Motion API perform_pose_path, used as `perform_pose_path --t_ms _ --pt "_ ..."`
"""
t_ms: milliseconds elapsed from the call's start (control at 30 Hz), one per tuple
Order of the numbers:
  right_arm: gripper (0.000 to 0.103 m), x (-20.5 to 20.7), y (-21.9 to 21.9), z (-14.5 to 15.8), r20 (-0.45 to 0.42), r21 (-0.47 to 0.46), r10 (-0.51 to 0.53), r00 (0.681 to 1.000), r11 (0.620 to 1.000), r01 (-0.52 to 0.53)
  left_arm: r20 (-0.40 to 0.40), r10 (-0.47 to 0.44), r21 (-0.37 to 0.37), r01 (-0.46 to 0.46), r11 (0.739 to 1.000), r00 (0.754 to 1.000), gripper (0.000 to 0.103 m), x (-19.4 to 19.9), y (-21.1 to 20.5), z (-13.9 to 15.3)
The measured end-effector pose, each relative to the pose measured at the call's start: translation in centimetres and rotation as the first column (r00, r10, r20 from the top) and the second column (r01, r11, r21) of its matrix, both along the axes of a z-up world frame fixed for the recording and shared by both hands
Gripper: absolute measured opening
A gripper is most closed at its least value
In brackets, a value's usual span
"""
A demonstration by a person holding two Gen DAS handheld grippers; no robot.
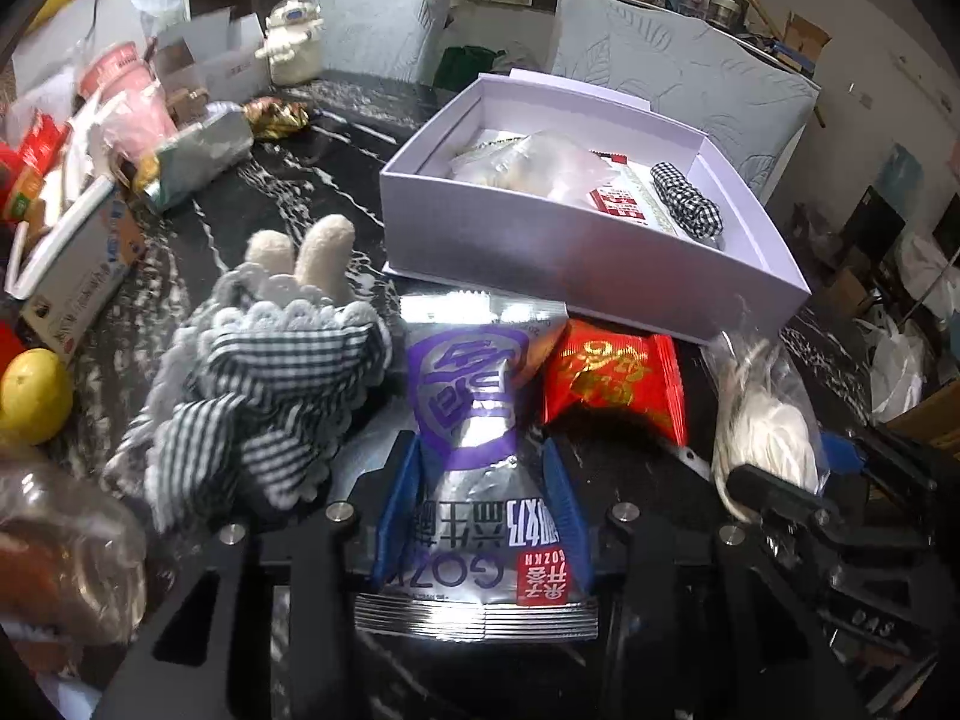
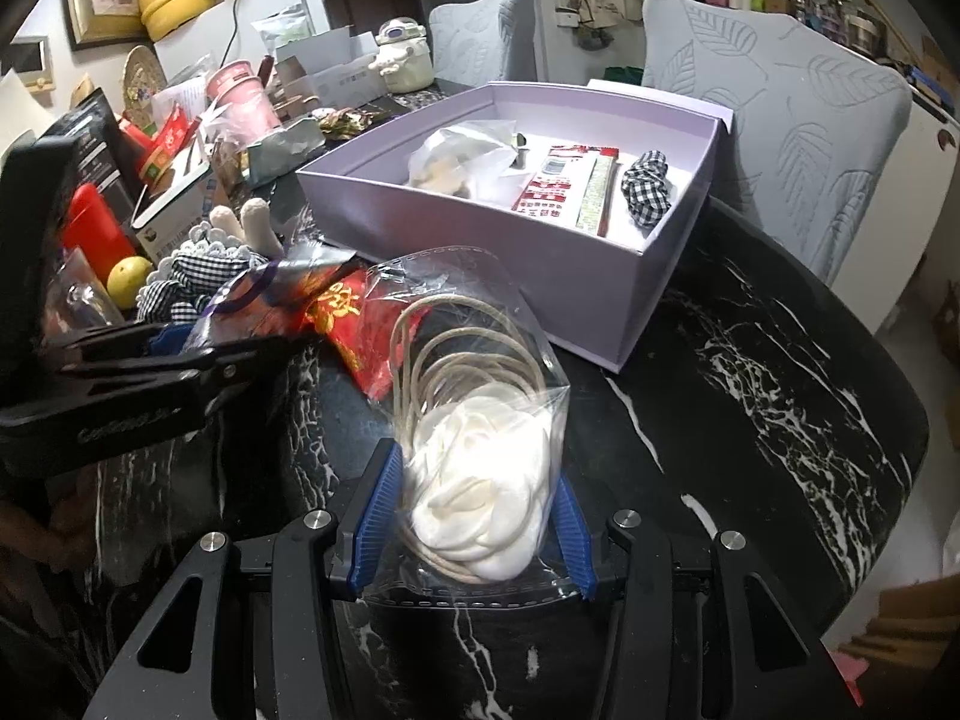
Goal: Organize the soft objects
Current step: 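Lift hair-tie bag and purple snack bag and carry both over the gift box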
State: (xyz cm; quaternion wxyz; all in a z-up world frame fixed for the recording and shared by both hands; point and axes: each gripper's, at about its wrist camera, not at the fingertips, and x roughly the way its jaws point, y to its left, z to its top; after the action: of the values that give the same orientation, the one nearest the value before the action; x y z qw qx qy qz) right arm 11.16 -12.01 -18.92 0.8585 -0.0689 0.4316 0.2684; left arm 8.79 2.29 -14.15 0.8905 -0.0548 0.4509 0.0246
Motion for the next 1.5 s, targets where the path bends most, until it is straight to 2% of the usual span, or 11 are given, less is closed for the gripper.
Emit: perform_pose_path --t_ms 133,167,200,300,500,567,733,767,833,1167,1500 --pt "0.048 0.0 -0.2 0.1 -0.004 0.008 0.008 1.0 1.0 -0.008 0.011 -0.025 0.016 0.025 1.0 1.0 0.042 -1.3 -1.0 0.6" --pt "0.048 0.1 -0.2 0.1 -0.003 0.008 0.01 1.0 1.0 -0.01 0.007 -0.036 0.019 0.035 0.999 0.999 0.037 -1.6 -1.3 0.7" --pt "0.048 0.1 -0.1 0.1 -0.004 0.007 0.013 1.0 1.0 -0.013 0.002 -0.044 0.022 0.044 0.999 0.999 0.037 -1.7 -1.4 0.7" --pt "0.048 0.2 -0.2 0.1 -0.01 0.008 0.021 1.0 1.0 -0.021 -0.004 -0.056 0.006 0.056 0.998 0.998 0.037 -2.2 -1.8 0.8" --pt "0.048 0.2 -0.3 0.1 -0.01 0.015 0.027 1.0 1.0 -0.027 -0.058 -0.056 0.038 0.058 0.998 0.997 0.037 -1.2 -2.4 -0.7" --pt "0.048 0.1 -0.4 0.0 -0.007 0.021 0.032 0.999 0.999 -0.032 -0.035 -0.063 0.065 0.065 0.996 0.997 0.039 -1.1 -2.9 -0.9" --pt "0.048 0.3 -0.4 0.0 -0.004 0.017 0.042 0.999 0.999 -0.042 -0.009 -0.036 0.05 0.037 0.998 0.999 0.039 -0.7 -2.7 -1.0" --pt "0.048 0.3 -0.4 0.0 -0.003 0.017 0.043 0.999 0.999 -0.043 -0.004 -0.032 0.056 0.032 0.998 0.999 0.035 -0.6 -2.7 -1.0" --pt "0.048 0.3 -0.5 0.0 -0.001 0.023 0.044 0.999 0.999 -0.044 0.004 -0.037 0.077 0.037 0.996 0.999 0.035 -0.7 -3.1 -1.0" --pt "0.045 -0.7 -1.8 0.6 0.021 0.103 0.022 1.0 0.994 -0.024 0.029 -0.043 -0.056 0.045 0.997 0.999 0.033 -1.9 -3.1 0.0" --pt "0.045 -1.3 -2.1 1.4 0.021 0.128 0.025 0.999 0.991 -0.027 0.101 -0.043 -0.039 0.048 0.998 0.994 0.033 -2.7 -3.2 2.9"
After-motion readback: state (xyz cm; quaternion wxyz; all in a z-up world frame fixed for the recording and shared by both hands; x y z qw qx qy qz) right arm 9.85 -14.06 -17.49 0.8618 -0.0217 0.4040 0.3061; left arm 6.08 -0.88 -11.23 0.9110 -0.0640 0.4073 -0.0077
